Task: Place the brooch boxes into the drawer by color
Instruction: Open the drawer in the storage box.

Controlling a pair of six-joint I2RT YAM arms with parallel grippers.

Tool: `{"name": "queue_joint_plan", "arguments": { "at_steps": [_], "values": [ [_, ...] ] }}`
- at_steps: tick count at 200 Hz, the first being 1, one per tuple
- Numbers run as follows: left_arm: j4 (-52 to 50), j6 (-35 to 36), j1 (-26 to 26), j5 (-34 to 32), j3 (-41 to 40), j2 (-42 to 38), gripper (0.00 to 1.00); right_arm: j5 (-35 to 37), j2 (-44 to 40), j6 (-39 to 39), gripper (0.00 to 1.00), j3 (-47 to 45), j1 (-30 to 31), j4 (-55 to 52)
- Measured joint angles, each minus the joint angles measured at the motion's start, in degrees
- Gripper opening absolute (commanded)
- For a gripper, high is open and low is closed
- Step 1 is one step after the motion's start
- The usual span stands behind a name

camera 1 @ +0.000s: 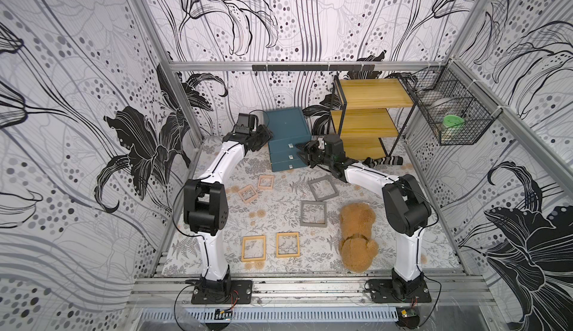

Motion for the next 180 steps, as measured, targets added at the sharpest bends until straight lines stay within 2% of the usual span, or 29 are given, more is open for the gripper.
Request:
{"name": "queue_joint_plan", "arguments": {
  "at_steps": [125, 146, 180],
  "values": [
    [0.9, 0.02, -0.26, 0.83, -0.02, 0.11, 0.47, 0.04, 4.94, 2.73, 0.33, 5.49, 0.85, 0.85],
    [0.94, 0.02, -0.26, 0.87, -0.02, 0.11, 0.47, 0.07, 5.57, 3.43, 0.28, 6.16, 0.96, 0.87],
    [1.03, 0.0, -0.26, 0.9, -0.02, 0.15, 0.47, 0.24, 5.88, 4.11, 0.12, 6.4, 1.03, 1.68]
  ]
}}
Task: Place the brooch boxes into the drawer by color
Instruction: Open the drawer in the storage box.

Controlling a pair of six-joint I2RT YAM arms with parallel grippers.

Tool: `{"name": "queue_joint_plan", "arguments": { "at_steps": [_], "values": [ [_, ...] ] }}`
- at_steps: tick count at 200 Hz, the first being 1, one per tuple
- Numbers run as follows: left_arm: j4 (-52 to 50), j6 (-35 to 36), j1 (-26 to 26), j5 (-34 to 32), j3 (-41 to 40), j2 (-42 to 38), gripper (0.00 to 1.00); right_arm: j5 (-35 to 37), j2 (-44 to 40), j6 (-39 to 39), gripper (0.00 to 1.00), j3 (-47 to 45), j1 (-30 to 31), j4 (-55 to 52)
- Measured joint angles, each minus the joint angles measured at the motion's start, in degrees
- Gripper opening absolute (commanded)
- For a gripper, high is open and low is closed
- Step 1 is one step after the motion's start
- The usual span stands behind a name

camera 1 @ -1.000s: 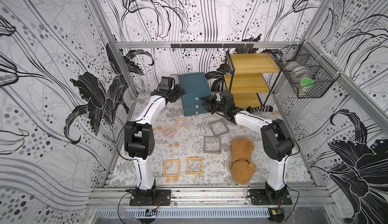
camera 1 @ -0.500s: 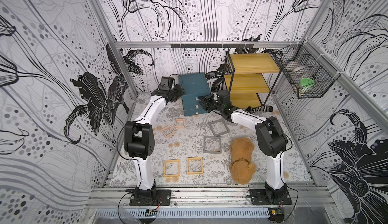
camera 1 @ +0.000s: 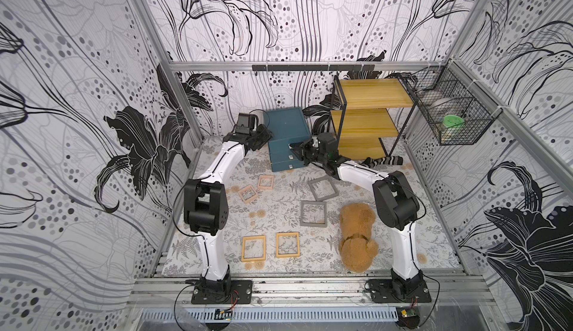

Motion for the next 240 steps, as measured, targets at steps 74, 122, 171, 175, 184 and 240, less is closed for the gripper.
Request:
{"name": "queue_joint_plan", "arguments": {
  "at_steps": [74, 122, 171, 175, 184, 240],
  "values": [
    [0.26, -0.02, 0.0, 0.02, 0.0, 0.11, 0.47, 0.61, -0.11, 0.02, 0.0, 0.17, 0.2, 0.2],
    [0.35, -0.04, 0.0, 0.04, 0.0, 0.15, 0.46, 1.97, -2.4, -0.07, 0.0, -2.69, 0.81, 0.0],
    [0.44, -0.02, 0.0, 0.2, 0.0, 0.17, 0.45, 2.21, -7.04, -0.17, 0.0, -9.11, 1.64, 0.7],
    [0.44, -0.02, 0.0, 0.2, 0.0, 0.17, 0.45, 2.21, -7.37, -0.17, 0.0, -9.62, 1.7, 0.79],
    [0.46, -0.02, 0.0, 0.2, 0.0, 0.17, 0.45, 2.23, -8.28, -0.17, 0.0, -10.8, 1.9, 0.83],
    [0.7, -0.02, 0.0, 0.2, 0.24, 0.46, 0.44, 2.4, -13.49, -0.17, 0.0, -17.25, 2.58, 0.83]
  ]
}}
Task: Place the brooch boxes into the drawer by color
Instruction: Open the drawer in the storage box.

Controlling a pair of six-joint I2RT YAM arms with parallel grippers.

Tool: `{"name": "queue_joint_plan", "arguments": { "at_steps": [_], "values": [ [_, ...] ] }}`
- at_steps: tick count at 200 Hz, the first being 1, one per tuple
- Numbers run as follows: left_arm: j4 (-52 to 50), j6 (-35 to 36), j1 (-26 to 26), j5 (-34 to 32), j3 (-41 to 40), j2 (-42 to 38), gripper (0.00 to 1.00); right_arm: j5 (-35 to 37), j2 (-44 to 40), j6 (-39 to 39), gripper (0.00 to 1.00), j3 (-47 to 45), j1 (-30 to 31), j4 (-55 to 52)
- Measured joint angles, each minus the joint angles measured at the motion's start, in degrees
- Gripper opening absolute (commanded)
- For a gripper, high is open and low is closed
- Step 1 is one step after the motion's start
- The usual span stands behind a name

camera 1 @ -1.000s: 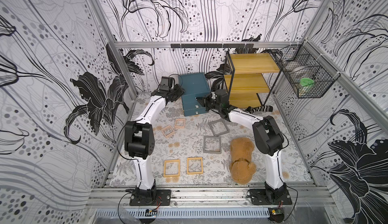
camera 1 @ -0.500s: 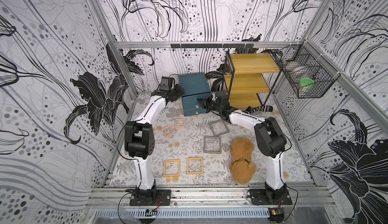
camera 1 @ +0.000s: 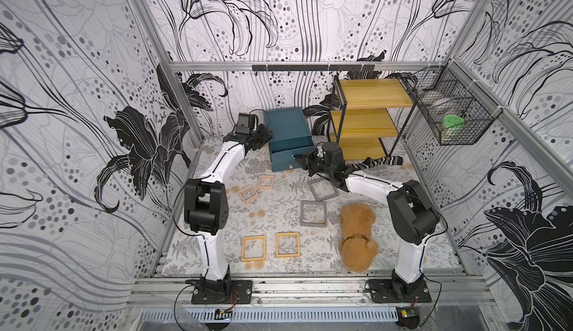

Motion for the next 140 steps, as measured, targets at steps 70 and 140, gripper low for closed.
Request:
{"name": "queue_joint_plan", "arguments": {
  "at_steps": [70, 140],
  "values": [
    [0.0, 0.0, 0.0, -0.02, 0.46, 0.35, 0.44, 0.0, -5.46, 0.0, 0.0, -5.53, 0.74, -2.14],
    [0.0, 0.0, 0.0, -0.02, 0.46, 0.35, 0.44, 0.04, -8.5, 0.02, 0.0, -8.48, 1.53, -3.85]
  ]
}}
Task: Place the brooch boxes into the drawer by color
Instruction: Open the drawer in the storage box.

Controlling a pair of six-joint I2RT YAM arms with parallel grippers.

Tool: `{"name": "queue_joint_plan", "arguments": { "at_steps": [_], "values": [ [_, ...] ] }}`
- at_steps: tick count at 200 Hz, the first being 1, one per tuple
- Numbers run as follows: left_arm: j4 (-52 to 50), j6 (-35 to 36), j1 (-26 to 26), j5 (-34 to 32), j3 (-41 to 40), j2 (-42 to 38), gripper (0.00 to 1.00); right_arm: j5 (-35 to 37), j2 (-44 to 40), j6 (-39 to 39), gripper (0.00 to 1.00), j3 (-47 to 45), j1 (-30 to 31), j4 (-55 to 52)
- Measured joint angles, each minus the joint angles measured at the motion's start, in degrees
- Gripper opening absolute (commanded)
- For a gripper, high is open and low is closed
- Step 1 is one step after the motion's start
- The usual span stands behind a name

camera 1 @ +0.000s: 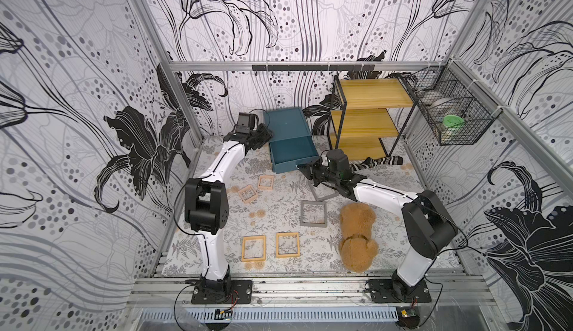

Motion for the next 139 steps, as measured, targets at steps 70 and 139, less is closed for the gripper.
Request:
{"name": "queue_joint_plan", "arguments": {
  "at_steps": [70, 139],
  "values": [
    [0.0, 0.0, 0.0, 0.0, 0.02, 0.0, 0.44, 0.39, -0.59, 0.0, 0.0, -0.04, 0.17, -1.11],
    [0.02, -0.02, 0.0, 0.0, 0.31, 0.26, 0.44, 1.49, -1.84, 0.02, 0.0, -1.07, 1.03, -2.43]
  ]
}}
